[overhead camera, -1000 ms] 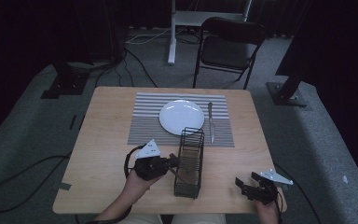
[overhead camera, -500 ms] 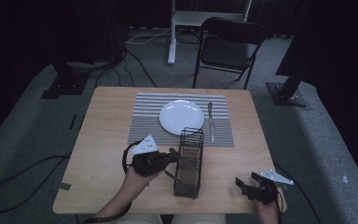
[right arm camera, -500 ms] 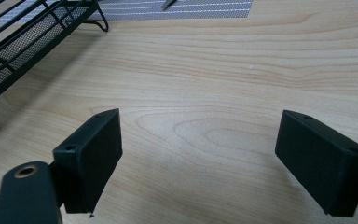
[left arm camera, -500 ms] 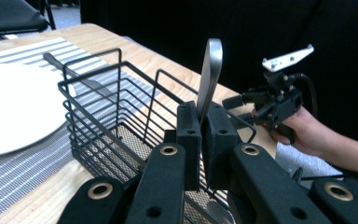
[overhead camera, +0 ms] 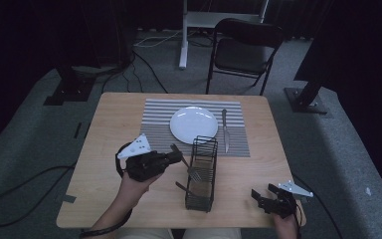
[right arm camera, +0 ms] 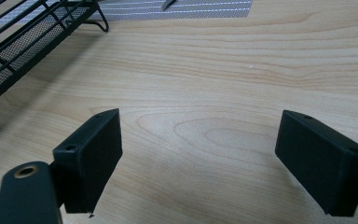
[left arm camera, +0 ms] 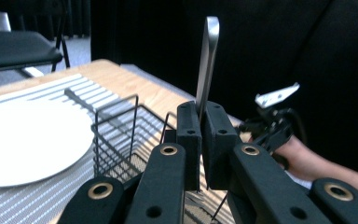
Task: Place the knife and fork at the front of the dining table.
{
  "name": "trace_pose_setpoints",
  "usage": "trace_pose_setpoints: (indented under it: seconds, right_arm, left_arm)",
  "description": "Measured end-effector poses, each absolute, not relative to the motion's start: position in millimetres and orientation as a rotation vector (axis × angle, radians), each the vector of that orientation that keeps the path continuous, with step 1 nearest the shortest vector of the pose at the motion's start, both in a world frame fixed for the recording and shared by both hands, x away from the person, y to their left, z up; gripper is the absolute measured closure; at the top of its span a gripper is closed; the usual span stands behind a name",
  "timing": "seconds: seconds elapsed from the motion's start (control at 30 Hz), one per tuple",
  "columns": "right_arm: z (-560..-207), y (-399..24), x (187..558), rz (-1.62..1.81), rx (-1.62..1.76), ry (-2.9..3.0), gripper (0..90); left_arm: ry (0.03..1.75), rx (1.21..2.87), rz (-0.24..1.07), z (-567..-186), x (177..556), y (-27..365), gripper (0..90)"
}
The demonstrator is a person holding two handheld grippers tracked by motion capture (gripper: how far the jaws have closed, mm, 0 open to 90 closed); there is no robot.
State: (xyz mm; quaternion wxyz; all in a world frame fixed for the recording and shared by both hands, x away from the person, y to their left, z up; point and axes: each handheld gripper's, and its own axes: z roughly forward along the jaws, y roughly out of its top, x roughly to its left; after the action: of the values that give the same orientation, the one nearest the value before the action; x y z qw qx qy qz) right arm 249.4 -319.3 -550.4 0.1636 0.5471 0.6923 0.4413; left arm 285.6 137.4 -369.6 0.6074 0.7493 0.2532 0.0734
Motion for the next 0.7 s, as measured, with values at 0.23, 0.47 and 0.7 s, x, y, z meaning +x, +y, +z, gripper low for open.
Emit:
trace_pose_setpoints:
  seconds: [0.23,0.47,0.7]
  right_arm:
    - [-550.4,-319.4,249.5,1.259,1.565,1.973,14.1]
    - [-550.4,-319.9,249.5,1.263,1.567,1.96,14.0]
    - [-549.5,-321.3,248.7,1.244,1.585,1.899,13.0]
  left_arm:
    - [0.568,1.692,0.244,-346.2,284.7,155.1,86.5]
    - [0.623,1.683,0.273,-344.5,300.5,181.7,86.5]
    - [0.699,1.686,0.309,-362.2,324.9,211.6,86.5]
